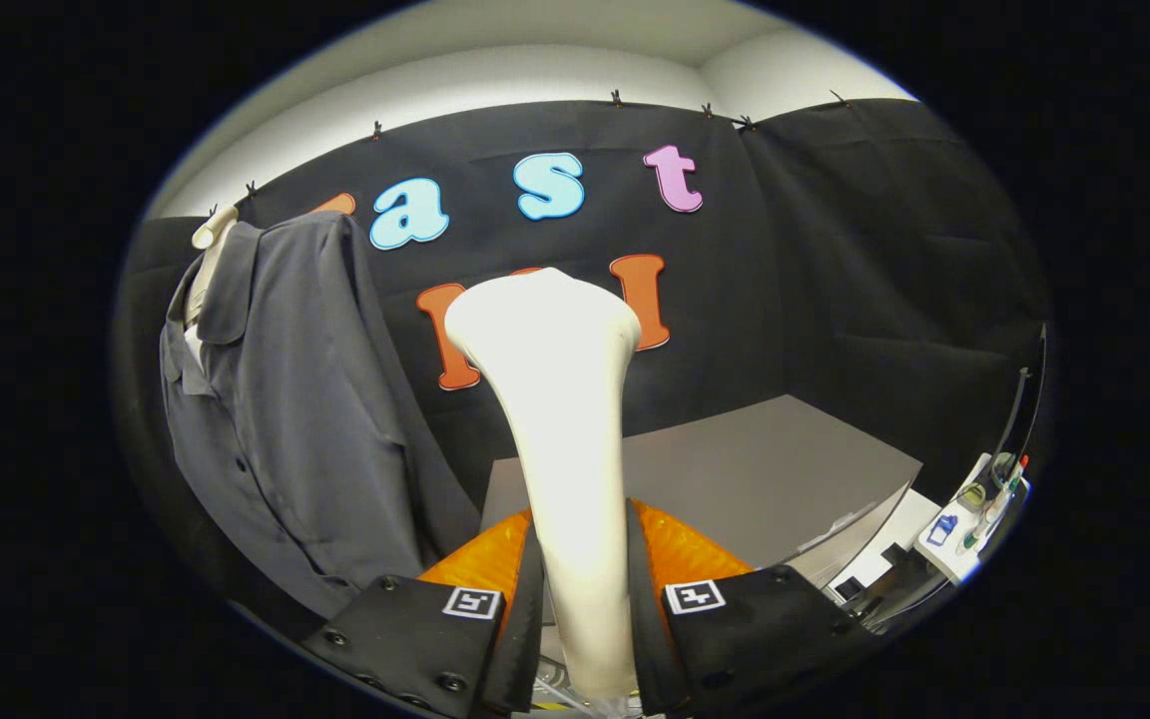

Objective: Iron the clothes twice with a garment steamer, once on the left side and once on the right side.

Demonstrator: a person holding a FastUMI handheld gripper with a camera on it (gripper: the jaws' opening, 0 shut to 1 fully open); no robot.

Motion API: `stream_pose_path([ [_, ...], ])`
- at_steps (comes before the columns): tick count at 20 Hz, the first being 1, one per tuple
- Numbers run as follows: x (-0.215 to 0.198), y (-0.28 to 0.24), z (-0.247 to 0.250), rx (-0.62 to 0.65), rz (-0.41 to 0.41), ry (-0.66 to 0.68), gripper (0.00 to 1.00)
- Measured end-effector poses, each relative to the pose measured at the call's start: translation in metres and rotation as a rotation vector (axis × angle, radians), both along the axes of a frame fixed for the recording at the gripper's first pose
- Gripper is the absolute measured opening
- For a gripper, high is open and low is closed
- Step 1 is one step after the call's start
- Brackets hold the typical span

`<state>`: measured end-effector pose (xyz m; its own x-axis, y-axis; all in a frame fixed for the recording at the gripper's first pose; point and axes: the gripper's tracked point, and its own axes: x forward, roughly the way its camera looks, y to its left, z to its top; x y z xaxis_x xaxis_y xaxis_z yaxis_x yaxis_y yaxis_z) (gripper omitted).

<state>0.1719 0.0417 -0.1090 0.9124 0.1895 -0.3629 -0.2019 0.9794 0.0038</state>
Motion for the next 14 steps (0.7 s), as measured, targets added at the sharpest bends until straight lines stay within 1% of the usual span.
stream_pose_path([
  [2, -0.017, 0.02, 0.007, 0.007, -0.016, -0.017, 0.46],
  [4, -0.039, 0.05, 0.013, 0.039, -0.017, -0.037, 0.46],
  [8, -0.076, 0.099, 0.024, 0.019, -0.02, -0.086, 0.46],
  [14, -0.102, 0.162, 0.021, 0.023, 0.0, -0.094, 0.46],
])
